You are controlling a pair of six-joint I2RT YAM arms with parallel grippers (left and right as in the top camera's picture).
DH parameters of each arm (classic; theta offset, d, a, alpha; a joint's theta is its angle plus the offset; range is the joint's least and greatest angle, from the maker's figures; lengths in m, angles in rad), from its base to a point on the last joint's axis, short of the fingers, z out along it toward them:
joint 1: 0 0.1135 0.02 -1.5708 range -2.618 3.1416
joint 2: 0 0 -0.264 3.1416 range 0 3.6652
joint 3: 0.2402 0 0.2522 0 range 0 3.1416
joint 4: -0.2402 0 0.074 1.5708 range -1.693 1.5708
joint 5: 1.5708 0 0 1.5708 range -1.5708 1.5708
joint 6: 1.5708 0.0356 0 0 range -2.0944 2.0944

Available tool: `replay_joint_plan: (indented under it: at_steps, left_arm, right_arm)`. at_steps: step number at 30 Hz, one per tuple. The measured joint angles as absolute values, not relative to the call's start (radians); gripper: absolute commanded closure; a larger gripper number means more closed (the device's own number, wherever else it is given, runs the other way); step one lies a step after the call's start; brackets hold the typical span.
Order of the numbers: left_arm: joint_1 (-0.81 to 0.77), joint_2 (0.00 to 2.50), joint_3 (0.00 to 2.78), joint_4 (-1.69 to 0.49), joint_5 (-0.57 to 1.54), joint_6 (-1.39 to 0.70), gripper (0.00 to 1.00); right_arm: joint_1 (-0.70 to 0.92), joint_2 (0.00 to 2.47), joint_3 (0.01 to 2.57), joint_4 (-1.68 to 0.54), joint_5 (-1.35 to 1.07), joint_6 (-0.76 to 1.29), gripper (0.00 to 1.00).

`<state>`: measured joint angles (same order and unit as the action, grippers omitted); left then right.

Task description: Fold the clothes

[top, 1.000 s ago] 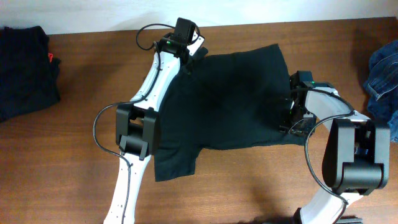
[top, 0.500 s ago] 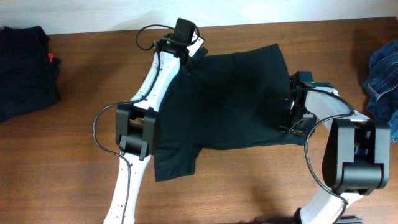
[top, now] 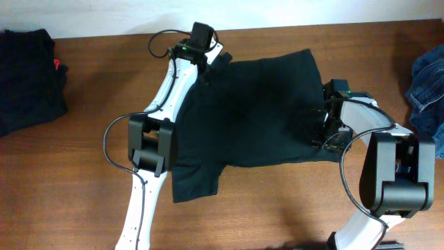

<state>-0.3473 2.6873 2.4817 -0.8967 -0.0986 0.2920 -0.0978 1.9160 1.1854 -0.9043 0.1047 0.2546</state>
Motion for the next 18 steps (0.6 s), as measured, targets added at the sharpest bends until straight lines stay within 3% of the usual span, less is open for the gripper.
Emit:
replay_joint_plan:
  at_steps: [8,18]
  left_arm:
    - [-0.347,2.694,2.527,-0.932,-0.118,0.291,0.34]
    - [-0.36,2.69,2.586,-0.999,-0.135,0.289,0.35]
  right_arm:
    - [-0.098,1.914,1.184,-0.894,0.104,0.254,0.45]
    - [-0.098,1.914,1.184,-0.889,0.105,0.254,0.45]
